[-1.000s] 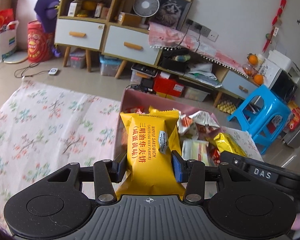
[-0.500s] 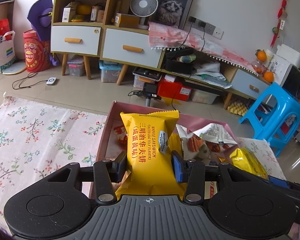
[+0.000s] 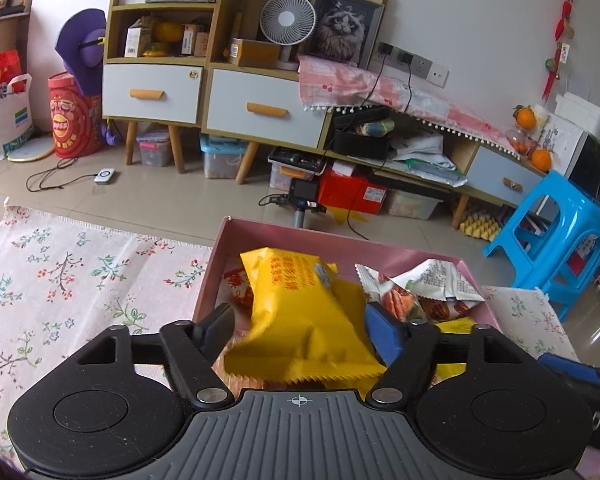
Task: Organize snacks
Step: 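Carry both yellow packs into the pink box and open both tools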
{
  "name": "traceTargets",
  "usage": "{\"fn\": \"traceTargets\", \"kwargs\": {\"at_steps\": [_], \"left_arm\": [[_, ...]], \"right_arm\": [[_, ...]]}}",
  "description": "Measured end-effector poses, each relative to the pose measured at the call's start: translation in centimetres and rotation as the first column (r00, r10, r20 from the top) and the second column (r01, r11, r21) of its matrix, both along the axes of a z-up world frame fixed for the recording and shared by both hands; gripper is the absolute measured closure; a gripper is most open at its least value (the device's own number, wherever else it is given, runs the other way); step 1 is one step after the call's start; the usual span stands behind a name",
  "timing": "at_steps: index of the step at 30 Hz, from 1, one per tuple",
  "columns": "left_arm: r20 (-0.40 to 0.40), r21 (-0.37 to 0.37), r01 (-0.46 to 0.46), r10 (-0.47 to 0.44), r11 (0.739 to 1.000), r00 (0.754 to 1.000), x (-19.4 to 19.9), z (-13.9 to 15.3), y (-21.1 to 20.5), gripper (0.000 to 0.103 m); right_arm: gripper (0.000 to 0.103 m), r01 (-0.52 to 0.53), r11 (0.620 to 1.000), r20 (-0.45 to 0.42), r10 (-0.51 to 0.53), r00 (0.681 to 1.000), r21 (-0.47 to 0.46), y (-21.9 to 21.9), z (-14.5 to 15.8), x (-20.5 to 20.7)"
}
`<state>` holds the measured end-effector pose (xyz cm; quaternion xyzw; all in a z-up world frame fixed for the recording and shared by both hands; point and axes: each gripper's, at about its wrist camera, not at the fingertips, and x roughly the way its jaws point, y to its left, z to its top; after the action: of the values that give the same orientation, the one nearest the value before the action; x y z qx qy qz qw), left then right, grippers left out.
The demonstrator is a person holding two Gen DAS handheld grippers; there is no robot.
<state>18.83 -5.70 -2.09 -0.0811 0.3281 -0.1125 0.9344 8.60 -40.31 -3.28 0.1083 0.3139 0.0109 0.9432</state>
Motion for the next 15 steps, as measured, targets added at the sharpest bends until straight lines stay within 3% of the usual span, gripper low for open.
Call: {"fn": "traceTargets", "kwargs": {"at_steps": [2,4,9,15], "left_arm": [[-0.014,0.000,0.005,-0.005,1.000,1.000,-0.5,0.5,0.2,0.023],[-0.015,0.002,0.008,-0.008,1.000,1.000,-1.5,1.1,0.5,0.016],[-0.030,0.008,0.009,-0.008,1.000,1.000,-4.0,2.5,1.5,0.012],[-0.049,0.038,0.006,-0.005,0.999,0.999,-7.0,3.9,2.7,0.009]], "right_arm": [[0.038,0.001,1.000,0.007,-0.001,1.000,0.003,-0.3,0.5,-0.3],[0.029,0.016,1.000,0.023,-0.017,1.000,0.017,-1.0,1.1,-0.8],[0.023,0.084,0.994,0.017,-0.086,0.996,0.075,-2.6,2.1,-2.3],[0.019,0.106,0.992,-0.029,-0.104,0.994,0.062,-2.3,2.4,-4.3]]}}
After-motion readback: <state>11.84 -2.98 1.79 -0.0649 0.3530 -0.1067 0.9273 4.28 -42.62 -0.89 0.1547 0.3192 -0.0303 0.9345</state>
